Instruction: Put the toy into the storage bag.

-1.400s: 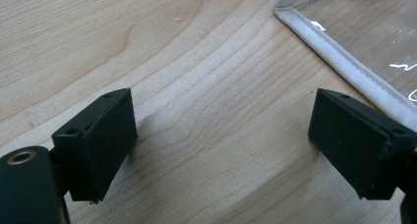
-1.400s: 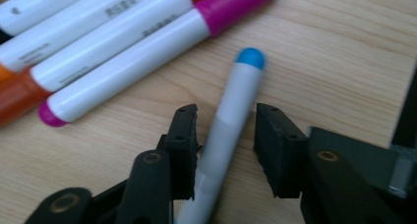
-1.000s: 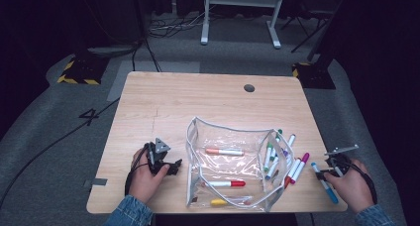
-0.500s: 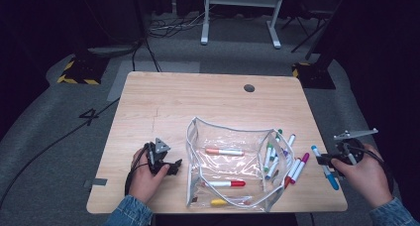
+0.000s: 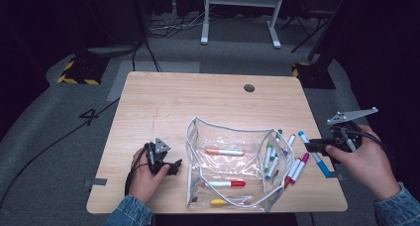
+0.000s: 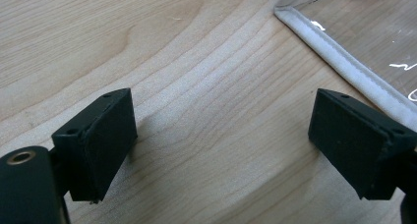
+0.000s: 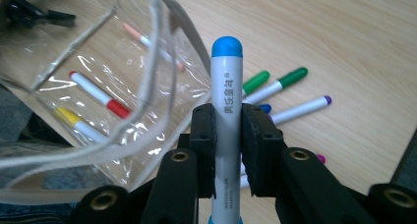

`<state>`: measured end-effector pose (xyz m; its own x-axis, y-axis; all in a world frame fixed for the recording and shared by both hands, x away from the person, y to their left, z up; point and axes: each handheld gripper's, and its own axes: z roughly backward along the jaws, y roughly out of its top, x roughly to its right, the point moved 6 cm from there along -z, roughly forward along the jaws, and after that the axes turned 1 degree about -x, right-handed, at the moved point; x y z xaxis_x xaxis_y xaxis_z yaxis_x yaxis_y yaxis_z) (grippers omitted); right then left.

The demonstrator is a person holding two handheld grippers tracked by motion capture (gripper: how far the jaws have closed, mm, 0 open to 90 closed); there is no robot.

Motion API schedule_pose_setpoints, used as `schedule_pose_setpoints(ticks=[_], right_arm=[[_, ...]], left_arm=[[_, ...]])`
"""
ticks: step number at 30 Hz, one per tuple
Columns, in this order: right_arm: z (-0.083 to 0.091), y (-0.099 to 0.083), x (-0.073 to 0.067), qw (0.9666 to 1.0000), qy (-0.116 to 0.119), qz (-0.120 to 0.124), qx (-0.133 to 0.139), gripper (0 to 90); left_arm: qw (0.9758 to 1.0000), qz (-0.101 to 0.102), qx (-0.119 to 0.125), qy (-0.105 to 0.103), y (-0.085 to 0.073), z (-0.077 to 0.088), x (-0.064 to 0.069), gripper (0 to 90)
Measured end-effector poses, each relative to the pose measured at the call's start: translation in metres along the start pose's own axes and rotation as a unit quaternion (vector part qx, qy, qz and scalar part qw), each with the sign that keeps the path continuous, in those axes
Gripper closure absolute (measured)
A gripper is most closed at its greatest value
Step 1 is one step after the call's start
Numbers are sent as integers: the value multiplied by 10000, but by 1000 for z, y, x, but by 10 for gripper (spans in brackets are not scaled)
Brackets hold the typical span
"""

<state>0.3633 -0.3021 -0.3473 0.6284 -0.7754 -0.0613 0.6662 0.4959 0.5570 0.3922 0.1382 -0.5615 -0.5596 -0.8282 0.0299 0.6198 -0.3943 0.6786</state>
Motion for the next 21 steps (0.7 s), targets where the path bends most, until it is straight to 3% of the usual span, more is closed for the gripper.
schedule_pose_setpoints(ticks=[11, 21], right_arm=[[7, 45, -45, 9970, 365, 648, 204, 772], [-16, 75, -95, 9874, 673, 1431, 34, 773]], left_arm=[[10000, 4, -1, -1, 0, 0, 0, 112], [10000, 4, -2, 0, 0, 0, 0, 112]])
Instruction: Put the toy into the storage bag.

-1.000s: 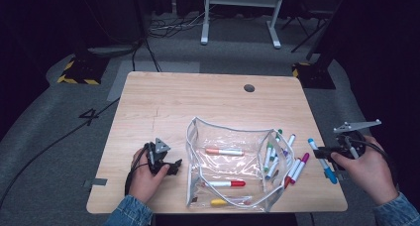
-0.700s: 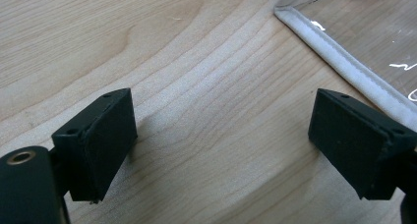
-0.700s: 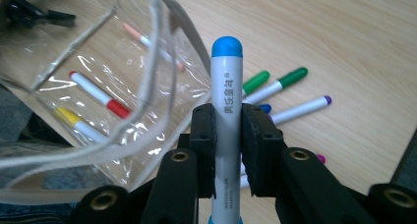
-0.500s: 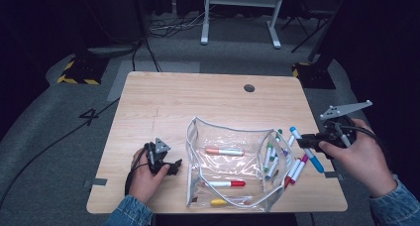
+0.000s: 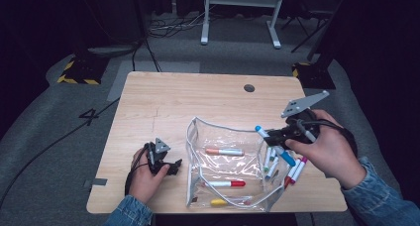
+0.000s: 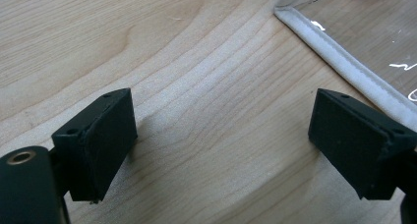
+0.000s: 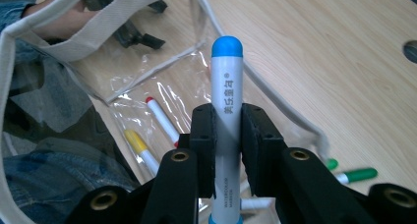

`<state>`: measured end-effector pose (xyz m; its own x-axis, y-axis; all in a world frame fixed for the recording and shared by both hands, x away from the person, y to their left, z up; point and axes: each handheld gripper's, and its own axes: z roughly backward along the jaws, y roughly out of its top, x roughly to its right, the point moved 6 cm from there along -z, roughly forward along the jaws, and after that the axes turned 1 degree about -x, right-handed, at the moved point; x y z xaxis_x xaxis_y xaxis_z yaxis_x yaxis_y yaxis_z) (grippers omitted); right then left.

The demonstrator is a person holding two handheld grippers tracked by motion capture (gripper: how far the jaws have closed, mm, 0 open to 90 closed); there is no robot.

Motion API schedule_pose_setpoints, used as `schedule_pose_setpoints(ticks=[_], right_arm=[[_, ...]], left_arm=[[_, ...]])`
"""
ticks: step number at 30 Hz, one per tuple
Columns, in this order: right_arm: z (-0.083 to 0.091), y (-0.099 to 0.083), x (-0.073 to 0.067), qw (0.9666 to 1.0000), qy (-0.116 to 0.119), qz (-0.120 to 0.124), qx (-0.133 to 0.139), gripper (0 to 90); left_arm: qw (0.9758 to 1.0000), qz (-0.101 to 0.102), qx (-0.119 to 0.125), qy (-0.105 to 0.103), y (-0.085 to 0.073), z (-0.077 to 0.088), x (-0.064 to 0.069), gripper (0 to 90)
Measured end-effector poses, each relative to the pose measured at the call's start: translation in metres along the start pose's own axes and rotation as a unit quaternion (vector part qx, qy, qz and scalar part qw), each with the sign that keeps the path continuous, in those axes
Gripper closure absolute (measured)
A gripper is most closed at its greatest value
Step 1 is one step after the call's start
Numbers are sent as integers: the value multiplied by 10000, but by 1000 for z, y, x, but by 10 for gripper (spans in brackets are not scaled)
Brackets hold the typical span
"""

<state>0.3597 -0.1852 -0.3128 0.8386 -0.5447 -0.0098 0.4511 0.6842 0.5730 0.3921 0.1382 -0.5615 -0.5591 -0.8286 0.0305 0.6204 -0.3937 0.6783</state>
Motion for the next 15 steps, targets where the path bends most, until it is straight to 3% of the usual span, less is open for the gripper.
schedule_pose_setpoints(ticks=[7, 15], right_arm=[[-27, 17, -22, 9988, 259, 371, -186, 773], [-61, 22, -42, 9955, 546, 626, -466, 773]], left_arm=[[10000, 0, 2, 0, 0, 0, 0, 112], [10000, -2, 0, 0, 0, 0, 0, 112]])
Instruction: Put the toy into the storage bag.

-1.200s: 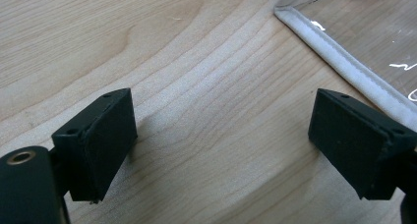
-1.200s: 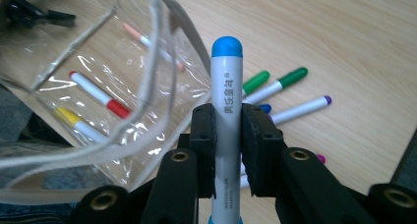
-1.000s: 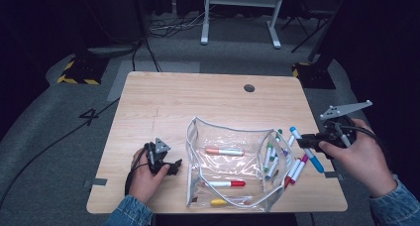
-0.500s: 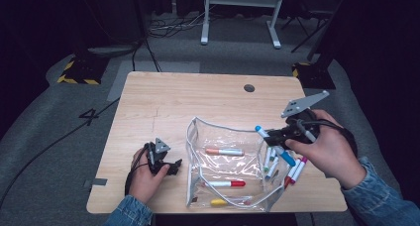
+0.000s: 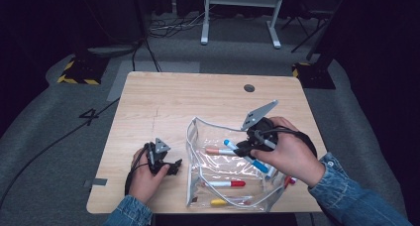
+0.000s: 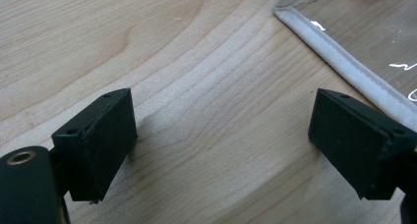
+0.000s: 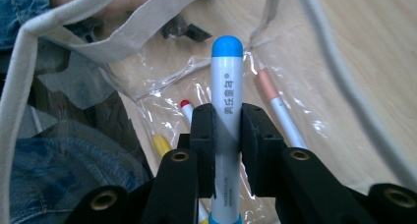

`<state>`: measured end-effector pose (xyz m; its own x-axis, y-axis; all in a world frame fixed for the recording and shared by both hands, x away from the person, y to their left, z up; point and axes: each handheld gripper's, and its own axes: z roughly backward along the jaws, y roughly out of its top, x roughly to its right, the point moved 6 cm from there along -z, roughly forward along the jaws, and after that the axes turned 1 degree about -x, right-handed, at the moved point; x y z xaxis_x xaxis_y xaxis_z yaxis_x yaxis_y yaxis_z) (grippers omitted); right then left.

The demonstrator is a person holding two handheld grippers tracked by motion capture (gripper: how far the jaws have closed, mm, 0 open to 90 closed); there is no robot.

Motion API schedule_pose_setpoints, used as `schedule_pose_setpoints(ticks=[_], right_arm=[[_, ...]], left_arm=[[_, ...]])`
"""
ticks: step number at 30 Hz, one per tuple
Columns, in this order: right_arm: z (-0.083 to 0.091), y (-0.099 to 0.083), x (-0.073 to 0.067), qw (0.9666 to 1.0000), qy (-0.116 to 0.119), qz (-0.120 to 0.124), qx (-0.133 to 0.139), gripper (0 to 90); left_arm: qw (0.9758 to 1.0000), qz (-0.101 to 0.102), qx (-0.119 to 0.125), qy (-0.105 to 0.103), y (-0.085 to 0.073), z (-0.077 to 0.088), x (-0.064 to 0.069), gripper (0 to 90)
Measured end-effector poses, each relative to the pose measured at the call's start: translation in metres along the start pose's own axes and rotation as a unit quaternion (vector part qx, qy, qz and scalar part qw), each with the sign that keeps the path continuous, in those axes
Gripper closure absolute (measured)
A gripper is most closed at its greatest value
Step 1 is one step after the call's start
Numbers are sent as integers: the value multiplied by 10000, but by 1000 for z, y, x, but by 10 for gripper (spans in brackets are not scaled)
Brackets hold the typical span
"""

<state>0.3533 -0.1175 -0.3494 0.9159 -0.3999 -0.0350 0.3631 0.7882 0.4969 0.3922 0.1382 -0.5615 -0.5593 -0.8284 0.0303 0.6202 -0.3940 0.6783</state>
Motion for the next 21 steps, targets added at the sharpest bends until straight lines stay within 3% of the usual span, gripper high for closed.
schedule_pose_setpoints(ticks=[6, 13, 21], right_arm=[[-27, 0, -11, 9990, 272, 245, -269, 773], [-54, -3, -21, 9955, 511, 521, -608, 772], [-77, -11, -27, 9909, 646, 634, -992, 772]], left_arm=[[10000, 0, 0, -1, 0, 0, 0, 112], [10000, 1, 2, 1, 0, 0, 0, 112], [10000, 0, 2, 2, 0, 0, 0, 112]])
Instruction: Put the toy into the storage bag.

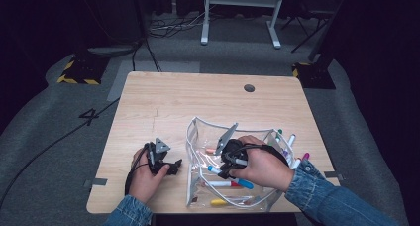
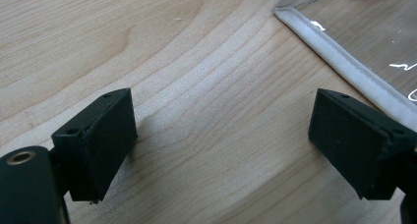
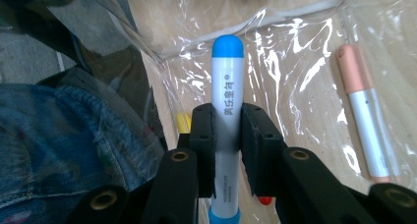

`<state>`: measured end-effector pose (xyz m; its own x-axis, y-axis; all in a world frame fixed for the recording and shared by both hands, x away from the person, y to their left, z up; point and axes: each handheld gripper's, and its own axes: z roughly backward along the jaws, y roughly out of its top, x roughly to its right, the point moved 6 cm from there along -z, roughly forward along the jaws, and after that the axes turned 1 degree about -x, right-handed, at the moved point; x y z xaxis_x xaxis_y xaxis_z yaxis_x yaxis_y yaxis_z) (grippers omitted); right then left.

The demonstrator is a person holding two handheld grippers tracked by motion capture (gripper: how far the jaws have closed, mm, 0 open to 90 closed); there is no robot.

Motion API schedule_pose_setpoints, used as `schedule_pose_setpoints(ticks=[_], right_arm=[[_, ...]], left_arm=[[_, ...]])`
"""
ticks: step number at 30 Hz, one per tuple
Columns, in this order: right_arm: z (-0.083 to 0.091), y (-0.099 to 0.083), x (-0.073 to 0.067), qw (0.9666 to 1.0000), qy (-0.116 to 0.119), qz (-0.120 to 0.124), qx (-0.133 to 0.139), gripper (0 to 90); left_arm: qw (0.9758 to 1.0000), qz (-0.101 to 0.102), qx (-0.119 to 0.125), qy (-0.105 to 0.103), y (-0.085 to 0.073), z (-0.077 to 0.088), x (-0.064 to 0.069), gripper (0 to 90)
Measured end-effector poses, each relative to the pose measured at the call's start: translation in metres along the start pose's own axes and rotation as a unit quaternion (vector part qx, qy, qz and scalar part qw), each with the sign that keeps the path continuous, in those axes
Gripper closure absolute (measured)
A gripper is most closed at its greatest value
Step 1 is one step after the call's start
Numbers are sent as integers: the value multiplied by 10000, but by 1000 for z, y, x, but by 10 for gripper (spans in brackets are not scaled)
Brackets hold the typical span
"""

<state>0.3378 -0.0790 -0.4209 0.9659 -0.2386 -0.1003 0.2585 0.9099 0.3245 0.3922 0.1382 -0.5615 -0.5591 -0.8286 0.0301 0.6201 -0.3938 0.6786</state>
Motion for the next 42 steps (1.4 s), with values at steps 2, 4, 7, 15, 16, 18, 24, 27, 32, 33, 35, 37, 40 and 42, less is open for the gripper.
schedule_pose_setpoints(ticks=[2, 4, 7, 15, 16, 18, 24, 27, 32, 33, 35, 37, 40, 42], right_arm=[[-6, -1, -1, 9999, 25, 20, -97, 772], [-11, -1, -2, 9998, 38, 71, -186, 772], [-18, -3, -3, 9994, 42, 169, -312, 771], [-25, -6, -4, 9981, 120, 354, -491, 856], [-28, -8, -4, 9977, 138, 351, -561, 820], [-33, -12, -4, 9974, 181, 311, -630, 744], [-23, -10, 0, 9997, 12, 115, -228, 540], [-10, -6, 3, 9997, -151, 70, 166, 476], [24, -3, 7, 9952, -373, -84, 900, 438], [32, -4, 9, 9936, -427, -129, 1033, 436], [49, -7, 12, 9902, -561, -208, 1262, 433], [65, -13, 18, 9865, -701, -309, 1446, 434], [86, -28, 27, 9802, -905, -571, 1667, 441], [97, -42, 34, 9763, -1023, -748, 1756, 443]], left_arm=[[10000, 2, 3, -4, 0, 0, 0, 112], [10000, 0, 1, -1, 0, 0, 0, 112], [10000, 1, -1, -3, 0, 0, 0, 112], [10000, -2, -3, -6, 0, 0, 0, 112], [10000, -2, -1, -2, 0, 0, 0, 112], [10000, -2, 1, -4, 0, 0, 0, 112], [10000, 0, -1, -5, 0, 0, 0, 112], [10000, 1, 1, -6, 0, 0, 0, 112], [10000, -1, 1, -4, 0, 0, 0, 112], [10000, 0, -1, -3, 0, 0, 0, 112], [10000, -1, -2, -3, 0, 0, 0, 112], [10000, 1, 1, -2, 0, 0, 0, 112], [10000, -1, 2, -5, 0, 0, 0, 112], [10000, 0, 0, -2, 0, 0, 0, 112]])
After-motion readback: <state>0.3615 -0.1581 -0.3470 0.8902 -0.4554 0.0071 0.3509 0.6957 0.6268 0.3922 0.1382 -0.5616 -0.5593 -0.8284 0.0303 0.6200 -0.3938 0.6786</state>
